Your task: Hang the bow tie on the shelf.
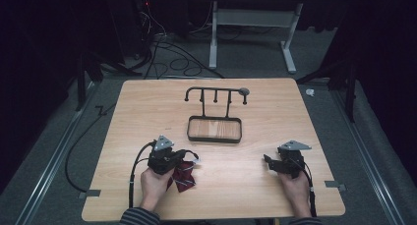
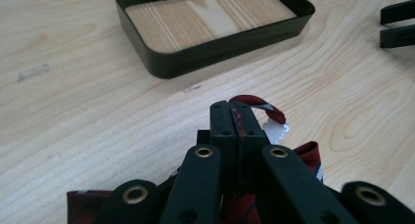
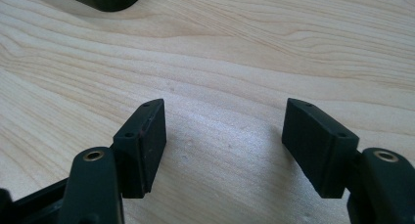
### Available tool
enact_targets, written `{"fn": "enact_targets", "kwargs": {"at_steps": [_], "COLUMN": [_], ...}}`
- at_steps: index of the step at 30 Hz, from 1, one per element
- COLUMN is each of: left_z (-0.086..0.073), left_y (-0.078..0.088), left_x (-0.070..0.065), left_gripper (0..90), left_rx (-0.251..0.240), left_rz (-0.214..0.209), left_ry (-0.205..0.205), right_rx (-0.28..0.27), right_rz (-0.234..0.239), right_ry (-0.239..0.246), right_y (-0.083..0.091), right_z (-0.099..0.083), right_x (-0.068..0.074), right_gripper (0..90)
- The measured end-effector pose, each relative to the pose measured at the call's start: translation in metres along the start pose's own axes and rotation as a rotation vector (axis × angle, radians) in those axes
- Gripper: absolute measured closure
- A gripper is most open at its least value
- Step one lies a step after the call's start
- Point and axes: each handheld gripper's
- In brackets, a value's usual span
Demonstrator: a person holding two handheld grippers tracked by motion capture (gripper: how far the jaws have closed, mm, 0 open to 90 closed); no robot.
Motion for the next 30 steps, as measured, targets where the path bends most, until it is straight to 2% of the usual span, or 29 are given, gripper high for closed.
{"fn": "enact_targets", "kwargs": {"at_steps": [7, 13, 24, 30], "left_z": [0.017, 0.028, 0.040, 0.050], "left_y": [0.017, 0.025, 0.027, 0.030], "left_x": [-0.008, -0.013, -0.014, -0.015], "left_gripper": [89.2, 89.2, 89.2, 89.2], "left_rx": [-0.049, -0.068, -0.091, -0.115], "left_rz": [-0.002, 0.007, -0.004, -0.025], "left_ry": [-0.048, -0.088, -0.099, -0.102], "right_rx": [0.000, 0.000, 0.000, 0.000], "right_rz": [0.001, 0.002, 0.003, 0.002], "right_ry": [-0.002, -0.003, -0.005, -0.003], "right_y": [0.000, 0.000, 0.000, 0.000], "right_z": [0.000, 0.000, 0.000, 0.000], "right_x": [0.000, 0.000, 0.000, 0.000], "right_gripper": [34.2, 34.2, 34.2, 34.2]}}
Point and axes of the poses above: each handheld gripper's, and its own axes: y roughly backward along the jaws, z roughly out of its top, x roughly to its left, and after that the axes turned 2 degrees about z, right-handed
